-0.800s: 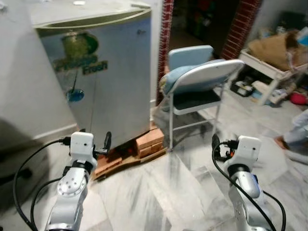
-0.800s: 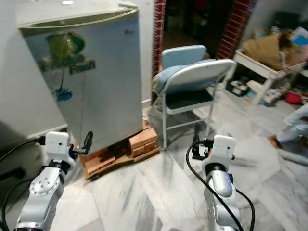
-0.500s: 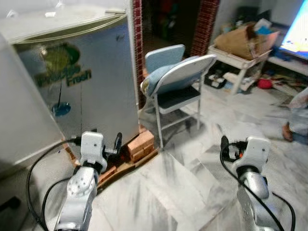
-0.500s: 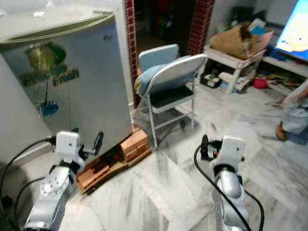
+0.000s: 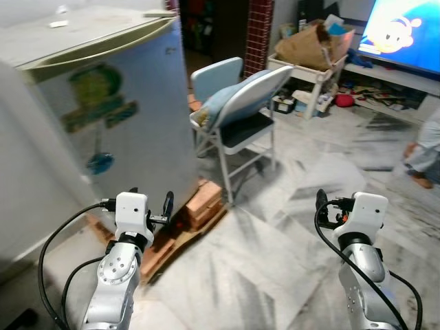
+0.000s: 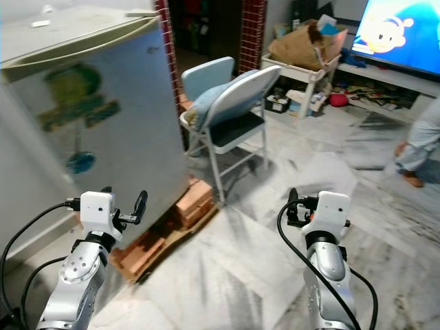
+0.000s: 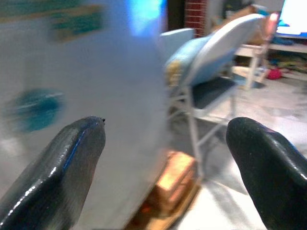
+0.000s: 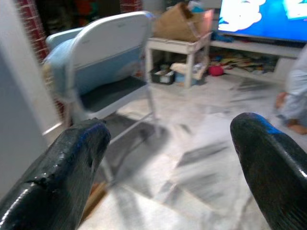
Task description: Restocking fridge
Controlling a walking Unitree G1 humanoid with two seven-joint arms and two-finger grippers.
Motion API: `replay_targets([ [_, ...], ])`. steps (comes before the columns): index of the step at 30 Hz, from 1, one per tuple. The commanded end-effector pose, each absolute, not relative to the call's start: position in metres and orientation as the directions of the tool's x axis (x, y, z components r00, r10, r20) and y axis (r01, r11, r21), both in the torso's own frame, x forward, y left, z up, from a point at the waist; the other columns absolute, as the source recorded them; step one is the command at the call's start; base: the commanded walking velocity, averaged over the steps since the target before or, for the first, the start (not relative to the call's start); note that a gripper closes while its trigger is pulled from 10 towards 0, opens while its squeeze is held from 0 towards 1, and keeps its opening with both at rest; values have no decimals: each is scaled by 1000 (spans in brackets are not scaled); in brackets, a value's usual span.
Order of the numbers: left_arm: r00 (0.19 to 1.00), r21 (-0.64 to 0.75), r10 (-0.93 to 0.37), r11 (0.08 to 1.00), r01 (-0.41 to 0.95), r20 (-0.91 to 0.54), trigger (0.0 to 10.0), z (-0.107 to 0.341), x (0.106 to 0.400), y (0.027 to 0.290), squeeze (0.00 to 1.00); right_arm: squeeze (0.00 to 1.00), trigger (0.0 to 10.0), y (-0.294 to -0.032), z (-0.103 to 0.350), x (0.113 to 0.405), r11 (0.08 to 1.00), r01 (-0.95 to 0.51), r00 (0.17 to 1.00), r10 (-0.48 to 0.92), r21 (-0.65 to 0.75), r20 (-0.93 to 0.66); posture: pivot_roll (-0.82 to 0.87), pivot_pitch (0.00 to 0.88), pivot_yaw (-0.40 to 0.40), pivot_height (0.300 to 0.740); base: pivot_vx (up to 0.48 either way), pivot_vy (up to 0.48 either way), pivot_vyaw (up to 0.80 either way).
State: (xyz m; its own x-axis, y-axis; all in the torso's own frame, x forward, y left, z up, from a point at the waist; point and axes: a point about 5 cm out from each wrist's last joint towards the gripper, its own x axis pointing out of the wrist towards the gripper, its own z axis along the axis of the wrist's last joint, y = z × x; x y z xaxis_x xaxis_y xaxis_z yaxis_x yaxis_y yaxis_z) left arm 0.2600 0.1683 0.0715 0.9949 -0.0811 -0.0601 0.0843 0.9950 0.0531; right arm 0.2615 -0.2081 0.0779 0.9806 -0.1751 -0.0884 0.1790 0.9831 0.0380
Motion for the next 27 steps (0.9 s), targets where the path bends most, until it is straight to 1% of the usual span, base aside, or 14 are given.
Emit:
replay_targets([
  [1, 996, 66, -61, 996, 65, -62, 10000, 72, 261, 173, 0, 0, 10000, -205, 82, 265, 986, 161, 985, -158, 42, -69, -1, 0, 20, 740, 0, 480, 0],
  [6, 996, 67, -68, 995, 72, -66, 10000, 71, 260, 173, 0, 0, 10000, -204, 82, 264, 987, 156, 986, -153, 39, -70, -2, 0, 19, 740, 0, 480, 0],
  [17, 996, 84, 2, 996, 5, -87, 10000, 65, 253, 188, 0, 0, 10000, -204, 78, 263, 990, 138, 987, -136, 24, -87, 20, 0, -11, 740, 0, 480, 0],
  [20, 997, 93, 1, 996, 7, -82, 10000, 65, 253, 188, 0, 0, 10000, -204, 78, 263, 991, 133, 987, -131, 23, -88, 21, 0, -13, 740, 0, 480, 0],
  [21, 997, 103, -23, 994, 31, -80, 10000, 65, 253, 186, 0, 0, 10000, -204, 79, 264, 991, 134, 987, -132, 25, -88, 21, 0, -13, 740, 0, 450, 0],
  [25, 996, 111, -61, 991, 68, -69, 10000, 67, 254, 183, 0, 0, 10000, -204, 81, 266, 991, 135, 988, -132, 25, -82, 14, 0, -8, 740, 312, 363, -411],
  [27, 995, 105, -74, 991, 81, -67, 10000, 68, 255, 182, 0, 0, 10000, -204, 81, 266, 991, 135, 988, -133, 24, -79, 12, 0, -6, 740, 416, 137, -669],
])
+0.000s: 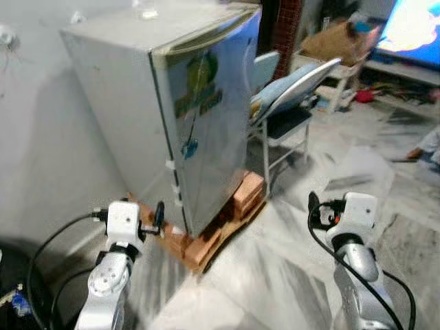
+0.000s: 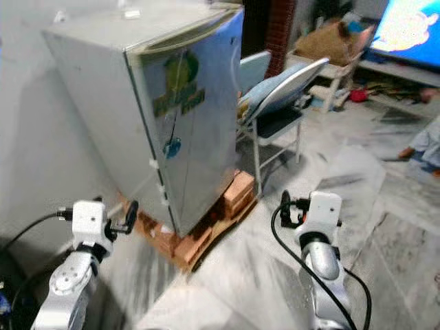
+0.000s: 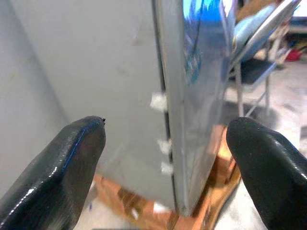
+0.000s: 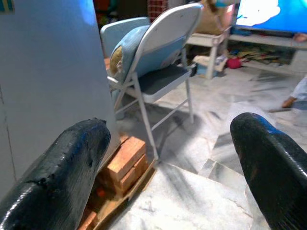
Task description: Restocking fridge
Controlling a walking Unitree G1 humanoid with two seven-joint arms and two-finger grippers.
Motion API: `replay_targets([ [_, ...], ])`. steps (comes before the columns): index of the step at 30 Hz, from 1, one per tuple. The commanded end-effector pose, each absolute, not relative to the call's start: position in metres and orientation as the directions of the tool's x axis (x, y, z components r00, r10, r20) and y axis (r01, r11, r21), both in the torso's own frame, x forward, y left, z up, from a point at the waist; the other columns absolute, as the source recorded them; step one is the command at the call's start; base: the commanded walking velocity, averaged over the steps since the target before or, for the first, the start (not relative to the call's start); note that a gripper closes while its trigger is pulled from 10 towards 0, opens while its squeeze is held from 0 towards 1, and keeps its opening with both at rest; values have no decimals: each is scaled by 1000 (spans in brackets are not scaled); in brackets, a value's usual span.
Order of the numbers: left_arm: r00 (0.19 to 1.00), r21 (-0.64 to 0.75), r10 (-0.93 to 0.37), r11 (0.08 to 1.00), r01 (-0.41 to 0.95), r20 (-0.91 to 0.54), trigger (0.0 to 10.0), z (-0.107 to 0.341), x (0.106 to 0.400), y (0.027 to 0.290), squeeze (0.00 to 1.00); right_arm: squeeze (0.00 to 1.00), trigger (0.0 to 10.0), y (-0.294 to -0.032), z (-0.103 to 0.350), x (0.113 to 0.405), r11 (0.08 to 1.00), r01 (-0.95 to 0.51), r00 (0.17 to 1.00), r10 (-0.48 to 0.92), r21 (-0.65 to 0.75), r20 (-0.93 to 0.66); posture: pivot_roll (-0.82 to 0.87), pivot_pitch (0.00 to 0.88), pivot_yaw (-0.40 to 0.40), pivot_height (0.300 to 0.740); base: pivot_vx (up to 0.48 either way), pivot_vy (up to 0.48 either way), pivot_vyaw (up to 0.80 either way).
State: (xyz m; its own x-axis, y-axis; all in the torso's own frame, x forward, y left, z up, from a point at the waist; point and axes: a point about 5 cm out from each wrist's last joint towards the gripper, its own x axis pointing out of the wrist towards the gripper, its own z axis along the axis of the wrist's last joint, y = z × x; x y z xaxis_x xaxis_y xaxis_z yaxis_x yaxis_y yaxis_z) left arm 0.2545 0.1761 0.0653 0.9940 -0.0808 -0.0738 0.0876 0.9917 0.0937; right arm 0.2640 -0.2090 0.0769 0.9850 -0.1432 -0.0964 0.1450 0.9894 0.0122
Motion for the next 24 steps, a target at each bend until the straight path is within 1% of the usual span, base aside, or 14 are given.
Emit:
replay_targets([
  [1, 995, 103, -74, 991, 80, -68, 10000, 68, 255, 181, 0, 0, 10000, -205, 81, 266, 990, 136, 988, -134, 23, -78, 10, 0, -5, 740, 439, 0, -669],
  [11, 995, 86, -71, 993, 76, -67, 10000, 68, 256, 179, 0, 0, 10000, -206, 81, 265, 990, 140, 988, -138, 21, -76, 11, 0, -3, 740, 437, 0, -621],
  [14, 995, 81, -66, 994, 73, -76, 10000, 67, 256, 179, 0, 0, 10000, -205, 82, 266, 990, 136, 988, -134, 22, -75, 14, 0, -8, 740, 390, 279, -467],
  [18, 995, 49, -49, 997, 54, -92, 10000, 65, 255, 182, 0, 0, 10000, -207, 83, 268, 989, 143, 987, -142, 20, -70, 18, 0, -2, 740, 332, 343, 0],
  [22, 995, 54, -33, 998, 38, -92, 10000, 65, 253, 184, 0, 0, 10000, -209, 82, 267, 989, 149, 986, -147, 18, -73, 19, 0, 0, 740, 0, 422, 0],
  [24, 996, 58, -31, 998, 37, -89, 10000, 65, 253, 184, 0, 0, 10000, -208, 81, 266, 989, 149, 986, -147, 17, -75, 19, 0, 1, 740, 0, 0, 0],
])
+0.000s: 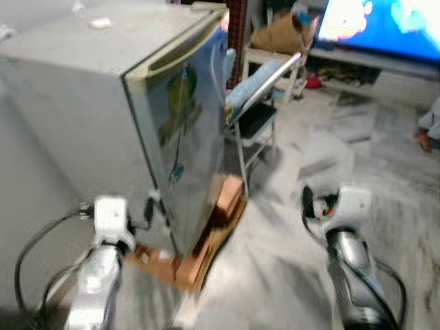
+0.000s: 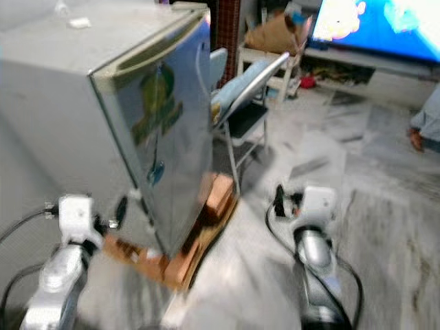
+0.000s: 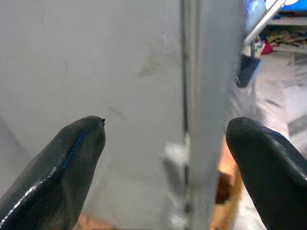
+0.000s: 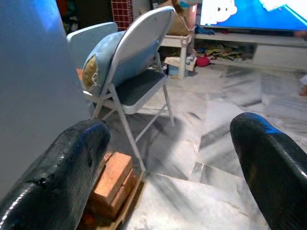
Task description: Restocking fridge
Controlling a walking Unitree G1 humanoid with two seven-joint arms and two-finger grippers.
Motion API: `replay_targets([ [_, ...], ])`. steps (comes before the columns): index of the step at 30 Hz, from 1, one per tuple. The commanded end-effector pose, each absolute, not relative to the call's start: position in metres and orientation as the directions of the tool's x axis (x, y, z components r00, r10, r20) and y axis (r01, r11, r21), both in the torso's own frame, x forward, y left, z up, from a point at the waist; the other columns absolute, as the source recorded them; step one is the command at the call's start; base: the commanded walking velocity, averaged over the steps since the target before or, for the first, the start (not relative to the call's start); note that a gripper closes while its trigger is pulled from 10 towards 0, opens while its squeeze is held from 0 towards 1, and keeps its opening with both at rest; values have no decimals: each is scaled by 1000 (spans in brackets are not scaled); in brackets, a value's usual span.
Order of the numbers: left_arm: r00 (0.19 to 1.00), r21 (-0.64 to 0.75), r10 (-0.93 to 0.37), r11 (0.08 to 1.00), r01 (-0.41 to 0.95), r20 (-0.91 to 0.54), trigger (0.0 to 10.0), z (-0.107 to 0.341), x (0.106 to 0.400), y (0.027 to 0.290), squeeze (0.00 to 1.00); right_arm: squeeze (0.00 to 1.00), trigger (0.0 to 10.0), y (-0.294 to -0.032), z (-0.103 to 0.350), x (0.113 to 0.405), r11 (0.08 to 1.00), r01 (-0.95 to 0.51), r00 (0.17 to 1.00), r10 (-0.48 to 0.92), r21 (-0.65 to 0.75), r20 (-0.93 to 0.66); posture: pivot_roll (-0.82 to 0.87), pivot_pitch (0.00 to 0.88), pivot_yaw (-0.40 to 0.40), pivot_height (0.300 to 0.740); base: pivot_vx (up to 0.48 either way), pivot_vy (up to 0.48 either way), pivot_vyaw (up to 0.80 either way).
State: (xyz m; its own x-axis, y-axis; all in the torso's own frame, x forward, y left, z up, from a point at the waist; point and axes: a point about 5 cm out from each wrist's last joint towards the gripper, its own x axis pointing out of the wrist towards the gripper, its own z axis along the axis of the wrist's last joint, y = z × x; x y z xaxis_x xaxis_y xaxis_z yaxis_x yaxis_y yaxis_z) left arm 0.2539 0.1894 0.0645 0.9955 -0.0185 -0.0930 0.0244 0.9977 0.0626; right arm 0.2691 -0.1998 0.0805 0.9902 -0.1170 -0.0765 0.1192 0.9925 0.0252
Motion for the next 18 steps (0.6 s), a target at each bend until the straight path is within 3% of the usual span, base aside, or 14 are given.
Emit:
replay_targets([
  [1, 996, 60, -31, 998, 37, -88, 10000, 65, 253, 184, 0, 0, 10000, -208, 81, 266, 989, 149, 986, -147, 17, -75, 19, 0, 2, 740, 0, 0, 0],
  [6, 995, 61, -35, 997, 40, -92, 10000, 65, 251, 183, 0, 0, 10000, -206, 79, 264, 989, 148, 986, -146, 20, -83, 18, 0, 4, 740, 0, 0, 0],
  [14, 995, 60, -31, 998, 37, -92, 10000, 65, 254, 184, 0, 0, 10000, -207, 80, 263, 988, 152, 985, -150, 17, -84, 9, 0, 7, 740, 0, 0, -765],
  [18, 995, 67, -40, 997, 46, -90, 10000, 66, 255, 183, 0, 0, 10000, -208, 80, 263, 988, 155, 985, -154, 16, -81, 6, 0, 10, 740, 0, 0, 0],
])
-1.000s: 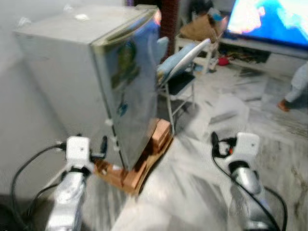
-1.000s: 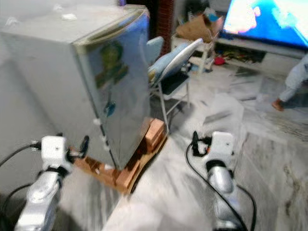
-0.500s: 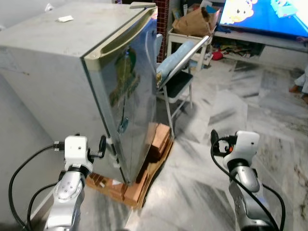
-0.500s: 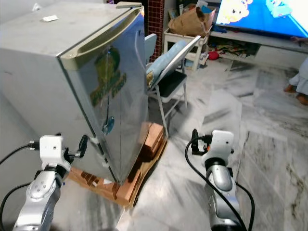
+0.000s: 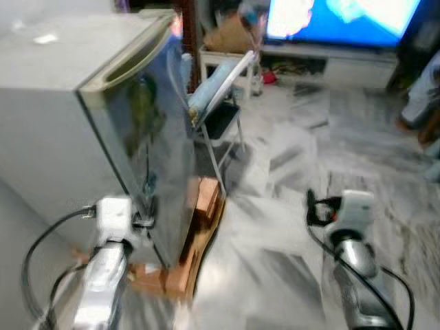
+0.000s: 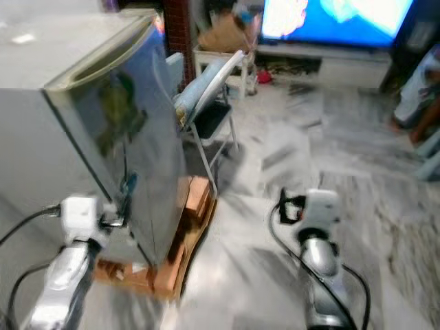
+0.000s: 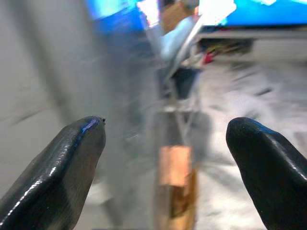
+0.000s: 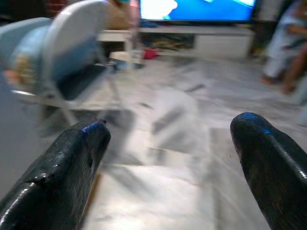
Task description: Restocking fridge
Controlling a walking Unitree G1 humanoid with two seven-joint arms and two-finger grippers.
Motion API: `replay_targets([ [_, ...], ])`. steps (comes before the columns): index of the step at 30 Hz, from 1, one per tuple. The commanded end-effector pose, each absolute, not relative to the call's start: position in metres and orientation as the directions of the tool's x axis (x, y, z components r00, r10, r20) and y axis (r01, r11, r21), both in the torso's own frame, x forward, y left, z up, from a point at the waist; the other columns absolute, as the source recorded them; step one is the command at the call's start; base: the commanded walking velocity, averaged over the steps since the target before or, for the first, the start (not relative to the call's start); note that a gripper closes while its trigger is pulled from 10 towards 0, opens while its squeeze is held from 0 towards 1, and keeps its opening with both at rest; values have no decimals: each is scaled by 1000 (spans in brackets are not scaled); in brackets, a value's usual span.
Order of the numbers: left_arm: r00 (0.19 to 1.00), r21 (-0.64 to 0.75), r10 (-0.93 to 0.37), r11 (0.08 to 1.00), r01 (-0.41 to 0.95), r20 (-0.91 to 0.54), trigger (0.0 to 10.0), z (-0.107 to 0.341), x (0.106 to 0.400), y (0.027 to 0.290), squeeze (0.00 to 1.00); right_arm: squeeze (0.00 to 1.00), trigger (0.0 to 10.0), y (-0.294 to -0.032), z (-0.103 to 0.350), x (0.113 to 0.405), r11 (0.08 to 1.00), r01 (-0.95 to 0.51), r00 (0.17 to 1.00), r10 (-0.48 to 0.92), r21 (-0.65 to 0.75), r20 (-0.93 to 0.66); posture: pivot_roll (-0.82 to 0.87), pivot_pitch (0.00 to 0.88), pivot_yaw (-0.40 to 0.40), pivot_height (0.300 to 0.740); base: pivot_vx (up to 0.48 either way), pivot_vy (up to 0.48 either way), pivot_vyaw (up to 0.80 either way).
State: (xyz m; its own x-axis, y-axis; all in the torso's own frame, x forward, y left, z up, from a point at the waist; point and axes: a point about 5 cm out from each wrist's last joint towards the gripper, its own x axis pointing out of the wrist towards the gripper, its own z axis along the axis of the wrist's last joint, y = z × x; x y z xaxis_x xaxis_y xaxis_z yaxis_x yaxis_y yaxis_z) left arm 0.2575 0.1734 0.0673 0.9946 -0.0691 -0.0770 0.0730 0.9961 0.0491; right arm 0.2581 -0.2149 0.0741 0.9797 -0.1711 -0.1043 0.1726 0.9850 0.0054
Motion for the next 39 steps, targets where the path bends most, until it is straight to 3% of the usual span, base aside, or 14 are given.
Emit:
replay_targets([
  [1, 995, 66, -45, 997, 51, -91, 10000, 66, 256, 183, 0, 0, 10000, -208, 81, 263, 988, 156, 985, -155, 15, -80, 5, 0, 10, 740, 0, 0, 0],
  [17, 991, 86, 51, 996, -40, -126, 10000, 61, 272, 196, 0, 0, 10000, -211, 80, 255, 988, 151, 984, -151, -2, -98, -23, 7, -4, 740, 0, 0, 0],
  [30, 984, 86, 131, 989, -121, -120, 10000, 65, 310, 208, 0, 0, 10000, -214, 81, 250, 990, 142, 984, -143, -18, -111, -58, 10, -12, 740, 0, 0, 0],
  [36, 989, 86, 109, 991, -100, -105, 10000, 69, 319, 204, 0, 0, 10000, -213, 81, 250, 990, 141, 983, -142, -19, -114, -59, 11, -14, 740, 0, 0, 0],
  [39, 995, 92, 36, 995, -28, -91, 10000, 73, 328, 191, 0, 0, 10000, -213, 79, 250, 988, 149, 980, -152, -34, -127, -55, 7, -15, 740, 0, 0, 0],
])
